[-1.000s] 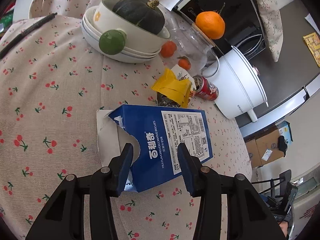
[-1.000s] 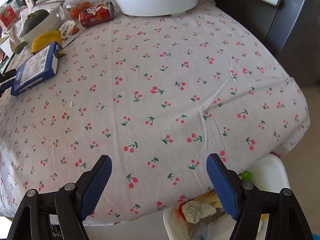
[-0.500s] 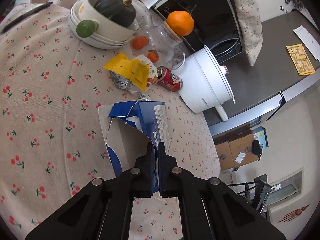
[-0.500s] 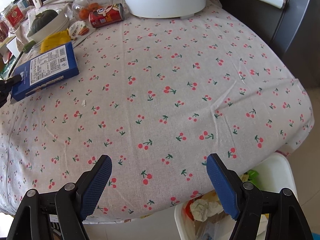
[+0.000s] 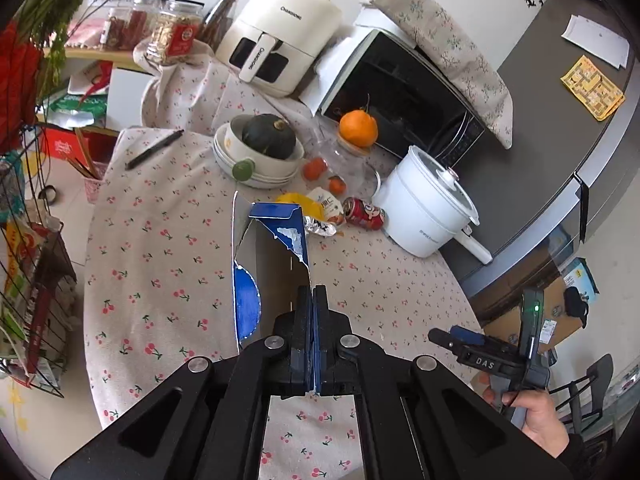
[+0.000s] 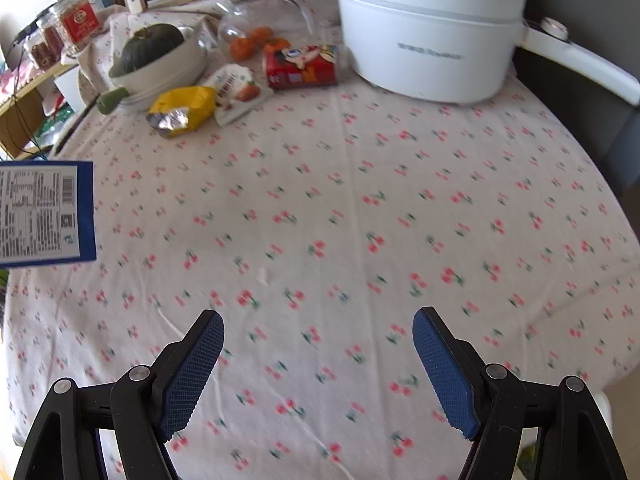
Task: Collect trash
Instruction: 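Grasp the blue biscuit box with the left tool and lift it, then grasp the yellow foil wrapper with the right tool while the left tool holds the box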
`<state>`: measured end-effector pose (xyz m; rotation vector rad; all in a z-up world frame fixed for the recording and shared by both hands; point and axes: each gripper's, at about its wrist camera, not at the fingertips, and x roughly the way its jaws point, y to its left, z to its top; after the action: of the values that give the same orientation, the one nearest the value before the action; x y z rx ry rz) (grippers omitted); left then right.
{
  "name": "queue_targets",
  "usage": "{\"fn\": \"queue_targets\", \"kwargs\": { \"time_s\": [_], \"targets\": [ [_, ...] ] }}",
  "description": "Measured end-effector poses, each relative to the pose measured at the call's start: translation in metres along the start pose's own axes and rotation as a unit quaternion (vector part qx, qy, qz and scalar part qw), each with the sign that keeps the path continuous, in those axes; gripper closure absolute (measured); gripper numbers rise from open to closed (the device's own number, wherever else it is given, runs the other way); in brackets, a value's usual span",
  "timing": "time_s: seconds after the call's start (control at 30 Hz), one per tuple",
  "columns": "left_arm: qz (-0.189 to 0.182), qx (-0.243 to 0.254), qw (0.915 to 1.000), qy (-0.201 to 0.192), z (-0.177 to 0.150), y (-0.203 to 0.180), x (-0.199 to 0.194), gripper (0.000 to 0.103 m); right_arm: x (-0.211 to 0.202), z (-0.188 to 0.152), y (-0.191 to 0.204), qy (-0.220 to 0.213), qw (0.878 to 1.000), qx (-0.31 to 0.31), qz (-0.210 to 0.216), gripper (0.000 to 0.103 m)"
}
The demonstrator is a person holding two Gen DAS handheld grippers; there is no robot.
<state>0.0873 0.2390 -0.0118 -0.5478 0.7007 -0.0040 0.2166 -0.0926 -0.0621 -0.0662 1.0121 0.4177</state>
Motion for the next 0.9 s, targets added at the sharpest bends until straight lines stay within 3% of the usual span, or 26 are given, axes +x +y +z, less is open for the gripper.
{"fn": "queue_targets", "kwargs": {
  "time_s": [0.2,0.37,0.7,0.77,0.87,0.9],
  "targets": [
    [-0.005,-0.028,0.9995,-0.016,0.004,0.013,-0.009,0.103,0.042,0.056,0.045,-0.015,0.998,-0.009,0.058,0.022],
    [0.033,0.004,0.9993,-0.020,0.006,0.012,-0.008,0.103,0.087,0.099,0.069,-0.010,0.996,-0.011,0.083,0.024],
    [0.052,-0.024,0.9982,-0.019,0.011,0.041,-0.010,0.103,0.151,0.137,0.073,0.002,0.991,0.051,0.124,0.033],
    [0.050,-0.025,0.9983,-0.018,0.011,0.041,-0.010,0.103,0.159,0.140,0.071,0.001,0.988,0.069,0.137,0.037],
    [0.048,-0.021,0.9985,-0.016,0.010,0.039,-0.009,0.103,0.166,0.141,0.070,0.002,0.983,0.087,0.159,0.051],
    [0.047,-0.021,0.9986,-0.015,0.009,0.038,-0.008,0.103,0.167,0.141,0.071,0.002,0.983,0.087,0.164,0.062]
  ]
}}
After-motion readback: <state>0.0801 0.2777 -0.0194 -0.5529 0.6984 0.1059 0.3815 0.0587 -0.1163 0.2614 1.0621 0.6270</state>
